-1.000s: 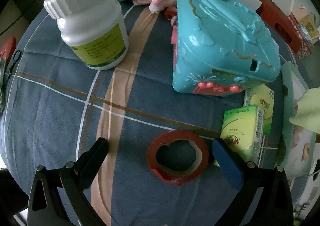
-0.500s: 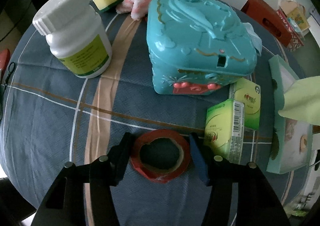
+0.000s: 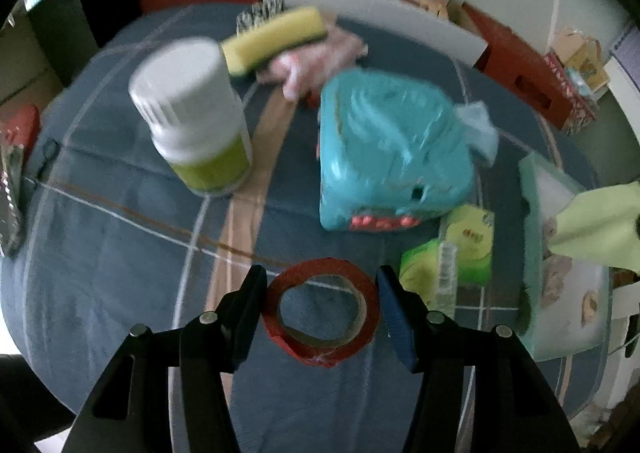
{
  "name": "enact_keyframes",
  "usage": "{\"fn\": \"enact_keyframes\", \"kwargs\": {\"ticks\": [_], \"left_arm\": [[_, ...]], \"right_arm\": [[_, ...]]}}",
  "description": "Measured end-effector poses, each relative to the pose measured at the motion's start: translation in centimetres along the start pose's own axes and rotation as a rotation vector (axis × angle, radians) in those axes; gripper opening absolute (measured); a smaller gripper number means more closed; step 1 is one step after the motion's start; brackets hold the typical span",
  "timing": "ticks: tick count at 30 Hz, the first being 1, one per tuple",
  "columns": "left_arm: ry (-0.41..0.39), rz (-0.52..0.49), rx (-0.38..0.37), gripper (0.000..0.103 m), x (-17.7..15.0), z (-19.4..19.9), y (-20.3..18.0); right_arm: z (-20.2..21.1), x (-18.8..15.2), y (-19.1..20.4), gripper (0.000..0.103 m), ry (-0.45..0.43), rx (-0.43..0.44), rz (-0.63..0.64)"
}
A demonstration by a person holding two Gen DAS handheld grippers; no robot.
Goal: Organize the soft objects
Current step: 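Carry the cloth and tape roll to the white tray and release both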
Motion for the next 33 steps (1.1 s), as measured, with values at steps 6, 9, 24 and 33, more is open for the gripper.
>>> {"fn": "enact_keyframes", "kwargs": {"ticks": [6, 9, 24, 33], "left_arm": [[-0.094, -0.02, 0.01, 0.058, 0.9, 3.8, -0.1], [-0.124, -0.048, 0.01, 0.058, 0.8, 5.2, -0.6], [-0.108, -0.25, -0.047, 0.058, 2.7, 4.6, -11.5], [-0.102, -0.416, -0.131, 0.058, 3.8, 2.2, -21.9]], "right_arm": [[0.5, 0.8, -1.1, 0.008, -0.012, -0.021, -0.037], [1.4, 1.7, -2.3, 0.008, -0.043, -0.058, -0.052], [4.9, 5.0, -12.8, 0.008, -0.128, -0.235, -0.264], [5.4, 6.0, -17.3, 0.008, -0.152, -0.267, -0.333]]}}
Point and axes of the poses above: each gripper's, at about its wrist camera, not at the fingertips, and z roughly against the way its jaws point, y to its left, x to its top, the point moved 10 cm from there along -z, roughly the way its jaws point, and after that the axes turned 7 degrees about y, right-handed, at the moved point
